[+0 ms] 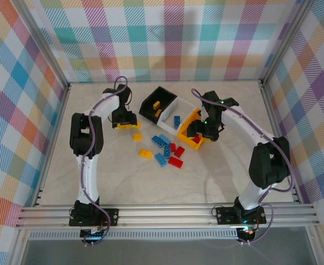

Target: Sort the legos into containers by color

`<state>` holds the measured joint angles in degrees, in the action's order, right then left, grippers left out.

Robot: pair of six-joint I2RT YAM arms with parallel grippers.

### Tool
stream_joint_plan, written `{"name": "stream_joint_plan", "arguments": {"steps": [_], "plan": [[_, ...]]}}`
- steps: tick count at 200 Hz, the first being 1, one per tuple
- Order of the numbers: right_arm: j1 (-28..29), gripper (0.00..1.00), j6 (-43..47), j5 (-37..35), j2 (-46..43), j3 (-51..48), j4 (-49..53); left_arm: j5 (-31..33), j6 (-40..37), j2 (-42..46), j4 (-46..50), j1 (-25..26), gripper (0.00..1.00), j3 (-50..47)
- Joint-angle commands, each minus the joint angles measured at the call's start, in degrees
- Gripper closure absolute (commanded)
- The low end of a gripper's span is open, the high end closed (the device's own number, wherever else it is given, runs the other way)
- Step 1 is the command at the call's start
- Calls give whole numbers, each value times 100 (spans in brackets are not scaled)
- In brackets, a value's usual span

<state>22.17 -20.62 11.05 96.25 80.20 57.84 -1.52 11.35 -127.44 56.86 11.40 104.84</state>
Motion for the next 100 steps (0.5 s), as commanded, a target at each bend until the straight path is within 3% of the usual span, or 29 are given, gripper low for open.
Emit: {"name": "stream_joint_plan", "arguments": {"steps": [1, 58, 100], "plan": [[37, 26, -92, 91, 72, 115, -20, -406, -212, 445, 71, -31, 23, 2], [92, 26, -183, 187, 103, -11, -202, -771, 281, 1710, -253, 378, 20, -1429], [188, 26, -252, 222, 77, -132, -307, -789, 408, 1644, -364, 1000, 21, -1734]]}}
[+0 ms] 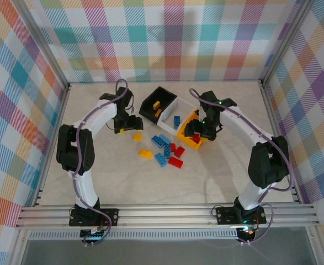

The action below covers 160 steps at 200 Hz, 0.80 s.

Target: Sort the legos into containers by color

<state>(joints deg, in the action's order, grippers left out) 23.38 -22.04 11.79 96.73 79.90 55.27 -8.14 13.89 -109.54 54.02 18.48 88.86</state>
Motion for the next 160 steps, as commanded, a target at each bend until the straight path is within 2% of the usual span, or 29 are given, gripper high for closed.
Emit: {"name": "stream_joint_plan", "arguments": {"steps": [1, 32, 77, 160], "plan": [[69, 27, -109, 148, 25, -104, -46, -126, 156, -155, -82, 299, 21, -130], [88, 26, -114, 122, -98, -188, -26, 48, 330, -400, -113, 349, 21, 12], [88, 26, -107, 69, -244, -358, -25, 526, 193, -789, 169, 340, 21, 401], [88, 26, -90, 94, -233, -395, 6, 579, 78, -1409, 116, 191, 24, 681]]}}
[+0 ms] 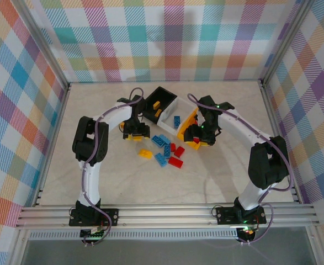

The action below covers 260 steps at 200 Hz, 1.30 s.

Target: Sort the legos into containers by color

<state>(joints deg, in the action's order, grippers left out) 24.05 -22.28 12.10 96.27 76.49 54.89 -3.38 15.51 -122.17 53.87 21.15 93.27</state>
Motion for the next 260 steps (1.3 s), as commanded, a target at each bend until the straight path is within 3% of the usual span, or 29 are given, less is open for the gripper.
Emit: {"name": "stream_joint_plan", "arguments": {"steps": [1, 35, 79, 141, 182, 221, 260], "plan": [[20, 26, -66, 64, -183, -50, 46, 106, -88, -156, 137, -76, 24, 246], [23, 27, -57, 38, -216, -56, 83, 144, -158, -347, 194, -137, 31, 404], [23, 27, -41, 12, -227, -39, 109, 84, -180, -328, 232, -146, 53, 364], [21, 27, -32, 16, -403, -27, 129, -94, -98, 124, 485, -146, 57, 652], [20, 27, 22, -56, -655, -262, 208, -354, 143, 31, 798, -146, 56, 2007], [20, 27, 1, -51, -759, -398, 197, -532, 487, -913, 959, -84, 56, 3882], [20, 27, 9, -100, -741, -279, 197, -606, 799, -1863, 840, -76, 55, 5146]]}}
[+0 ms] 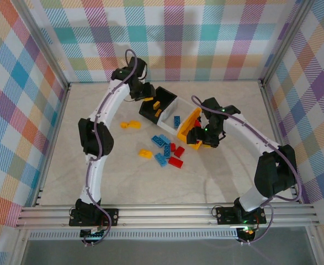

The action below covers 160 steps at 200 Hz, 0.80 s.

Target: Sort the legos into containers by color

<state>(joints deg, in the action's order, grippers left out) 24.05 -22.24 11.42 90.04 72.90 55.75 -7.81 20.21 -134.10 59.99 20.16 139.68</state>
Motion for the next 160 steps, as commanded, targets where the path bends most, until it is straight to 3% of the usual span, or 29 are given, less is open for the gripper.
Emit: {"name": "stream_joint_plan", "arguments": {"steps": [1, 27, 90, 112, 160], "plan": [[20, 27, -2, -34, -118, 77, 112, -165, 337, -701, 226, 23, 55, 520], [20, 27, -26, -19, -138, 64, 101, -260, 445, -1058, 162, 30, 41, 958], [29, 27, 36, 60, -241, -179, 85, -243, 132, -609, 374, 83, 36, 702], [88, 26, 0, 114, -241, -193, 36, 77, -283, 161, 540, 207, 34, -302], [398, 26, -216, 140, -258, -362, -167, 250, -559, 2349, 70, 273, 30, -4051]]}}
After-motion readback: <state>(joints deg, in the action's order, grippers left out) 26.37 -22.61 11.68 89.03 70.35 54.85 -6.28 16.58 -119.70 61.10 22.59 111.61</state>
